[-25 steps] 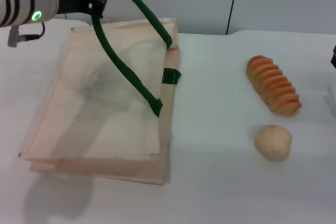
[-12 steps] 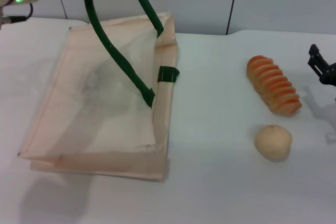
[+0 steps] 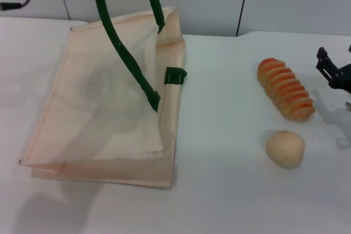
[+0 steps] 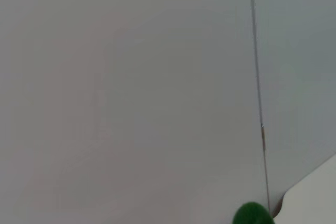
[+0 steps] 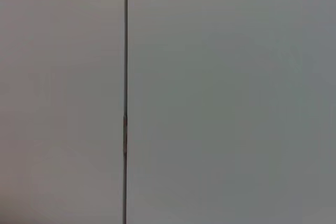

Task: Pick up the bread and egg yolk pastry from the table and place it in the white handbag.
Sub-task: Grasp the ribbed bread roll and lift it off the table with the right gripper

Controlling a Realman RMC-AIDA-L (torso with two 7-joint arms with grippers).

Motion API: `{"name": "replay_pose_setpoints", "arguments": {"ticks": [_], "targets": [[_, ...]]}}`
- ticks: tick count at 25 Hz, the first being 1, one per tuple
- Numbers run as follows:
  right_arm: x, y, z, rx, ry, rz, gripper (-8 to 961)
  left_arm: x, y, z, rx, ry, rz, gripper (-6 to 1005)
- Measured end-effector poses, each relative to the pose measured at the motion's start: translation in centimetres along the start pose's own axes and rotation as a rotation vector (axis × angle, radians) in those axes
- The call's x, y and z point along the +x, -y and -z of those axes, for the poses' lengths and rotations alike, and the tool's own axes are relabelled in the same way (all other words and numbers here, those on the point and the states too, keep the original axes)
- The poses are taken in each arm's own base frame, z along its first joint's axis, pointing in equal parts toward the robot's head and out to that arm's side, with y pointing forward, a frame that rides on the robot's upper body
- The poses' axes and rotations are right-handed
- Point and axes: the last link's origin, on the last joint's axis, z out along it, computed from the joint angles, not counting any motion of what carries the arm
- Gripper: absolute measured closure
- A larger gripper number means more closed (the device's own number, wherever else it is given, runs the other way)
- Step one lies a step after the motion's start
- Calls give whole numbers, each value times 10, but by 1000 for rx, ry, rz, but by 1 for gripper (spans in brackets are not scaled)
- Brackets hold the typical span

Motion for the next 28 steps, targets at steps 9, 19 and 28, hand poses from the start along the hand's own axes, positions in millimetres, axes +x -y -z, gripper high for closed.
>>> {"name": "replay_pose_setpoints", "arguments": {"ticks": [9, 19, 28], "targets": [[3, -2, -2, -18, -30, -3, 181, 15, 6, 27, -53, -45, -37, 886], [4, -2, -3, -45, -46, -12, 179, 20, 13, 39, -49, -46, -72, 886], [0, -13, -5, -142, -39, 3, 177, 28, 15, 46, -42, -56, -102, 886]]}}
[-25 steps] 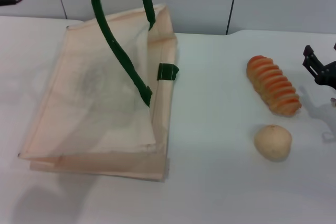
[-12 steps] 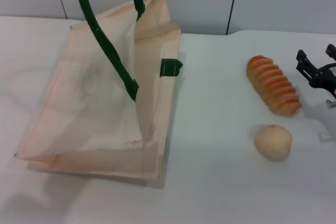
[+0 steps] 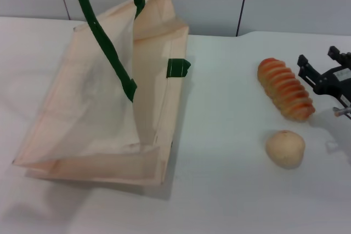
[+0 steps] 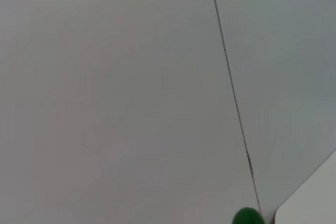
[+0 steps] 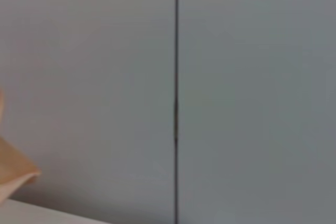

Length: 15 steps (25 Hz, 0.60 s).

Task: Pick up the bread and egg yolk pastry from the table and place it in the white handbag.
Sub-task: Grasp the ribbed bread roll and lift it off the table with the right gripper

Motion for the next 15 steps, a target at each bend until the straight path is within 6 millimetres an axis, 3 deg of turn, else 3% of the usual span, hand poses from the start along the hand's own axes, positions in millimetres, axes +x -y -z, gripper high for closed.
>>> {"name": "replay_pose_setpoints", "arguments": {"ticks": [15], "targets": [[-11, -8, -14, -166, -49, -29, 173, 3, 2, 6, -1, 7, -28, 886]]}}
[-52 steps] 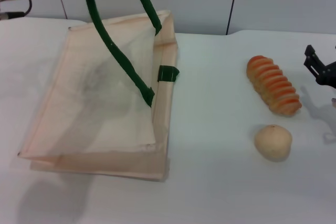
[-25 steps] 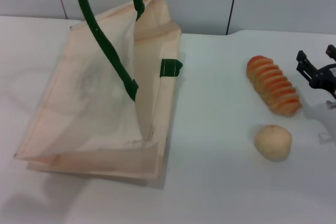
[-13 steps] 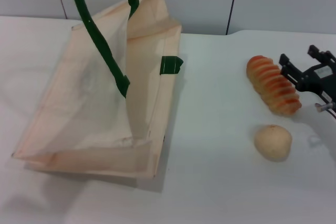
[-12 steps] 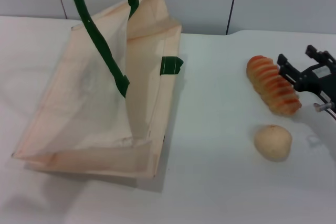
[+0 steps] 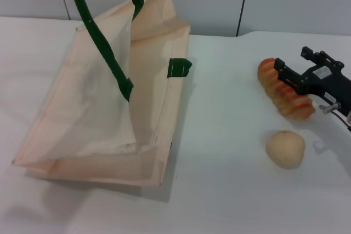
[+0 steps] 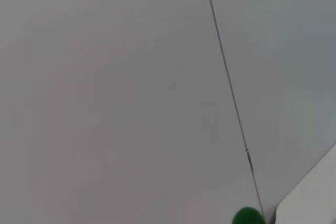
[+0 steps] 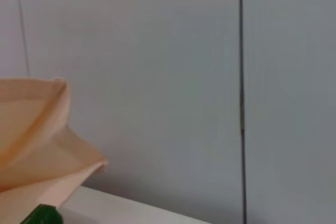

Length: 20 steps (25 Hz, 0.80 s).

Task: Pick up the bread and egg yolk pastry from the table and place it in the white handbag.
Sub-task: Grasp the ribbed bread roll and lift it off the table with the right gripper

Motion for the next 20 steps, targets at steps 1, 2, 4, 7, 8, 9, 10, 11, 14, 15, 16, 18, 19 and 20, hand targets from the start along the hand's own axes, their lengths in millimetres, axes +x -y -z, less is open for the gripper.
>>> {"name": "replay_pose_setpoints", "arguments": {"ticks": [1, 2, 4, 7, 8, 9, 10, 11, 14, 15, 16, 18, 19, 20], "targets": [[-1, 1, -1, -9, -7, -7, 173, 0, 0, 0, 0, 0, -1, 886], [-3, 3, -1, -15, -14, -10, 173, 0, 0, 0, 0, 0, -1, 886], [-6, 8, -3, -24, -35, -7, 173, 0, 0, 0, 0, 1, -3, 886], [-10, 13, -9, -47, -91, 8, 173, 0, -1, 0, -3, 8, -9, 886], [-11, 14, -12, -54, -115, 14, 173, 0, -1, -1, -5, 10, -12, 886], [-12, 15, -14, -58, -138, 18, 173, 0, -1, -1, -5, 11, -13, 886], [-14, 17, -17, -59, -165, 24, 173, 0, -1, -1, -5, 12, -14, 886], [-15, 18, -19, -60, -189, 29, 173, 0, -1, -1, -5, 12, -15, 886], [-22, 23, -21, -50, -234, 42, 172, 0, -1, -1, -5, 14, -16, 886], [-25, 24, -20, -44, -239, 46, 172, -1, -1, -1, -5, 14, -17, 886], [-28, 24, -19, -41, -243, 52, 172, -1, -1, -1, -5, 14, -17, 886], [-34, 23, -16, -38, -239, 60, 172, 0, -1, -1, -5, 14, -18, 886], [-36, 22, -14, -41, -235, 64, 172, 0, -1, -1, -5, 13, -19, 886], [-40, 22, -11, -41, -231, 69, 172, 0, -1, -1, -5, 13, -20, 886]]}}
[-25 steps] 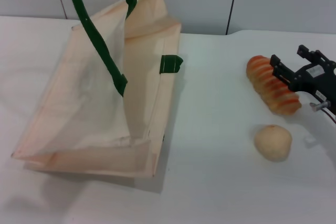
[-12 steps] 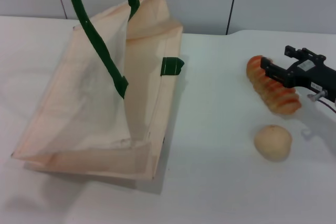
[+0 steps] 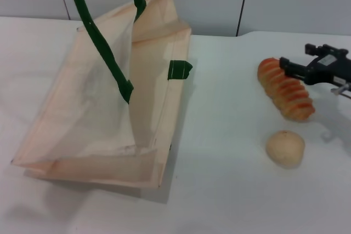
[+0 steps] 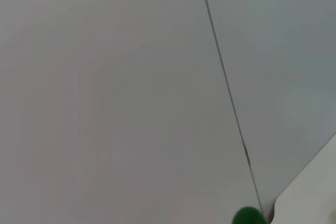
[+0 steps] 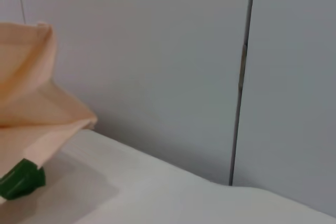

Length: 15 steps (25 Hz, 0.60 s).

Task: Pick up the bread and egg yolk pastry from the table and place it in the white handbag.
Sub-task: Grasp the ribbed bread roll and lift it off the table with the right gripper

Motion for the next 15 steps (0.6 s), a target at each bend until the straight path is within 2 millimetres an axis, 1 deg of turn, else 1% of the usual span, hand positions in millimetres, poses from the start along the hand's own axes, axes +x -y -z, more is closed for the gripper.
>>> {"name": "replay_pose_setpoints", "arguments": {"ticks": [2, 6, 9, 15], "targets": [[-6, 0, 7, -10, 11, -3, 172, 1, 0, 0, 0, -1, -4, 886], [-15, -1, 14, -86, 21, -59, 172, 2, 0, 0, -2, -4, -12, 886], [-15, 1, 16, -99, 1, -81, 172, 1, -1, 0, -3, 1, -14, 886], [-14, 6, 19, -136, -95, -115, 173, 1, 0, 0, 1, 8, -18, 886]]}}
